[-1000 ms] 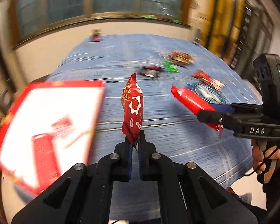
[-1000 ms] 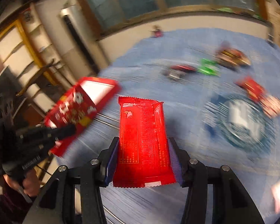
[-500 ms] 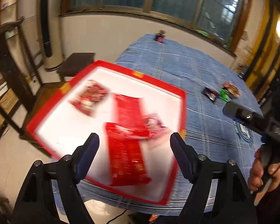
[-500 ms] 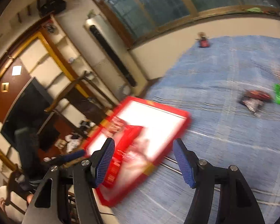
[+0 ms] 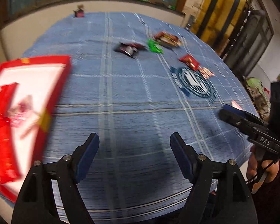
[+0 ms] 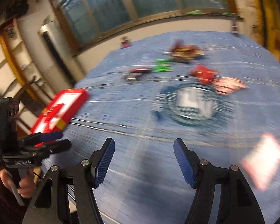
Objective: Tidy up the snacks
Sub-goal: 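Grasp a white-pink candy packet with the right gripper while the left grasps a red packet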
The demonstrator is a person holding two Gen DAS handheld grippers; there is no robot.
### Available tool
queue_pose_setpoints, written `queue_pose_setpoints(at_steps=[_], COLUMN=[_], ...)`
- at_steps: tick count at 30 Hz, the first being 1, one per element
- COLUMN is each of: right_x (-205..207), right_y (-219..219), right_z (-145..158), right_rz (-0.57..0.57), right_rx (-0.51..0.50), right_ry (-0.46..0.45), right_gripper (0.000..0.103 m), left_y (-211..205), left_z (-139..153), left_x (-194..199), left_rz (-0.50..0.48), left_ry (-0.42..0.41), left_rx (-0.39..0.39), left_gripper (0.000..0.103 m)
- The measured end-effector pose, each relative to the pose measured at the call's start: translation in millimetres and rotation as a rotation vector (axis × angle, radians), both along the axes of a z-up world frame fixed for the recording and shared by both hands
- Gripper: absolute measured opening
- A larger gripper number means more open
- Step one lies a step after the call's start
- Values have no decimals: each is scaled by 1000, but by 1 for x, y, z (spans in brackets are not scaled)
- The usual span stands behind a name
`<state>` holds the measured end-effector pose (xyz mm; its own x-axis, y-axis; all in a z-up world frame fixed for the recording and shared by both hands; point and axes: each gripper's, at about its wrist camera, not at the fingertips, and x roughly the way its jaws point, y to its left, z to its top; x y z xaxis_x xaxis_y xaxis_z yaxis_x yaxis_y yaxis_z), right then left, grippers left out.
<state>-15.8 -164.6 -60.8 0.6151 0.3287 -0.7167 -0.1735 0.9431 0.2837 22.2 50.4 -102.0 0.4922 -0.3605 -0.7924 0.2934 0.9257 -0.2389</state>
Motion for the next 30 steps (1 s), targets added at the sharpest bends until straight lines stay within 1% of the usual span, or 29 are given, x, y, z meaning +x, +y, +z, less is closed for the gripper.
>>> queue_pose_setpoints(at_steps=[3,6,9,10,12,13,15,19,21,23,24,25,27,30], right_x=[-20,-31,-32,-30,-26,-22,-15,4,14,22,26,30,34,33], right_y=[-40,-74,-97,-104,-109,-110,-104,-104,-100,-97,-96,-95,-94,-93], right_z=[1,-1,-7,-12,-18,-23,-23,-25,-28,-31,-32,-32,-32,-32], right_rz=[-90,-210,-323,-361,-370,-378,-389,-435,-436,-436,-432,-423,-402,-352], right_rx=[-51,-128,-199,-199,-165,-166,-220,-210,-239,-276,-301,-333,-337,-355], right_ry=[5,45,137,177,201,218,211,207,200,186,180,170,169,155], right_gripper=[68,68,71,71,71,71,72,74,74,69,58,53,48,46], left_y=[-10,-17,-22,-22,-23,-25,-27,-31,-33,-35,-36,-36,-35,-33], left_z=[-6,-6,-5,-5,-5,-6,-6,-3,-1,2,4,6,12,17], left_x=[1,1,1,1,2,4,5,6,7,11,14,18,27,42], left_rz=[-6,-19,-27,-26,-25,-23,-26,-36,-40,-45,-44,-41,-28,-5], left_ry=[34,35,31,31,40,44,48,43,39,31,27,19,5,0], left_rx=[1,15,20,21,21,20,20,36,40,51,57,62,67,65], left_gripper=[78,78,78,78,78,78,78,78,78,78,78,78,78,78])
